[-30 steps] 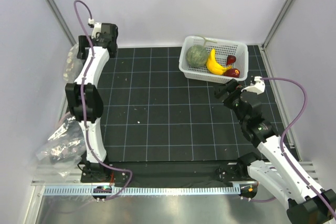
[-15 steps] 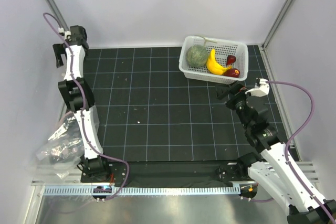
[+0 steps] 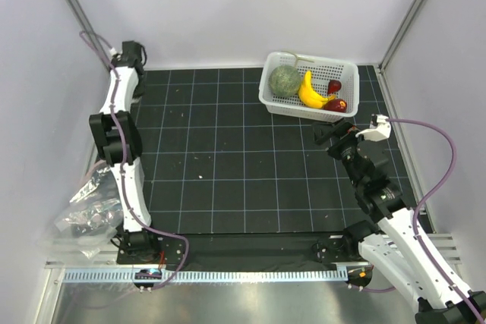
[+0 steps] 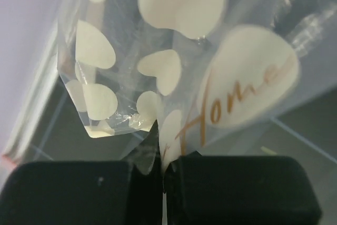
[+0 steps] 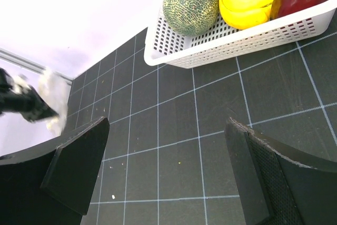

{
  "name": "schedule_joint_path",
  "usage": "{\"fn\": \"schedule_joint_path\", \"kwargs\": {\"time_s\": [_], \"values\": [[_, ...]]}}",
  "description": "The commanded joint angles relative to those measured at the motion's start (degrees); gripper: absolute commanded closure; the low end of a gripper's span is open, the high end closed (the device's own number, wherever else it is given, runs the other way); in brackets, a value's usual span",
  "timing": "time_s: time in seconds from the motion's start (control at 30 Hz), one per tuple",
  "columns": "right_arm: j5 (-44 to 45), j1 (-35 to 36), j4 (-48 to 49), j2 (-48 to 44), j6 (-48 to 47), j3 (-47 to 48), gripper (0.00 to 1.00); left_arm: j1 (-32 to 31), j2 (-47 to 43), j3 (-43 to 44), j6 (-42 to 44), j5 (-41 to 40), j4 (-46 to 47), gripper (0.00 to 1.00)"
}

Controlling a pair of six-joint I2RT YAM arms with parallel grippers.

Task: Place the food in the zip-top bag and seal the zipper
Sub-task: Pick up the zipper food storage bag at the corner of the board, then place the zipper food storage bag at the center of the board.

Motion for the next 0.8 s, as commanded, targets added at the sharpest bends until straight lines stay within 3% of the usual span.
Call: {"fn": "schedule_joint_path", "kwargs": {"time_s": [0.0,0.23,0.3,0.33,0.37,0.4,0.43,0.63,0.77], "values": [[0.68,0.08,2.27,-0.38,-0.75,0.24,0.00,-7.19,-11.78,2.11,-3.97,8.81,4.48,1.00],[-1.07,0.08,4.20,1.99,-1.02,-0.55,0.00,-20.55,-24.25,-3.68,-16.35,17.36,4.90,1.00],[-1.16,0.08,3.85,2.96,-1.54,-0.29,0.00,-22.31,-33.17,-15.51,-24.05,28.15,15.12,1.00],[-1.34,0.08,3.76,3.14,-1.81,-0.03,0.00,-23.27,-36.63,-27.48,-26.98,31.93,20.33,1.00],[-1.51,0.08,3.76,3.31,-2.68,-0.03,0.00,-23.63,-40.76,-33.86,-30.32,37.54,26.56,1.00],[-1.95,0.08,4.20,3.32,-2.86,-0.11,0.00,-24.24,-47.32,-39.84,-35.66,39.16,37.85,1.00],[-2.30,0.08,4.55,3.32,-3.13,-0.11,0.00,-25.64,-50.52,-48.95,-37.80,39.70,41.53,1.00],[-4.06,0.08,6.66,3.49,-4.53,-0.82,0.00,-32.41,-61.27,-65.62,-41.76,45.58,54.03,1.00],[-4.32,0.08,6.49,4.19,-5.24,-0.64,0.00,-38.04,-60.23,-72.77,-42.74,46.47,64.05,1.00]]}}
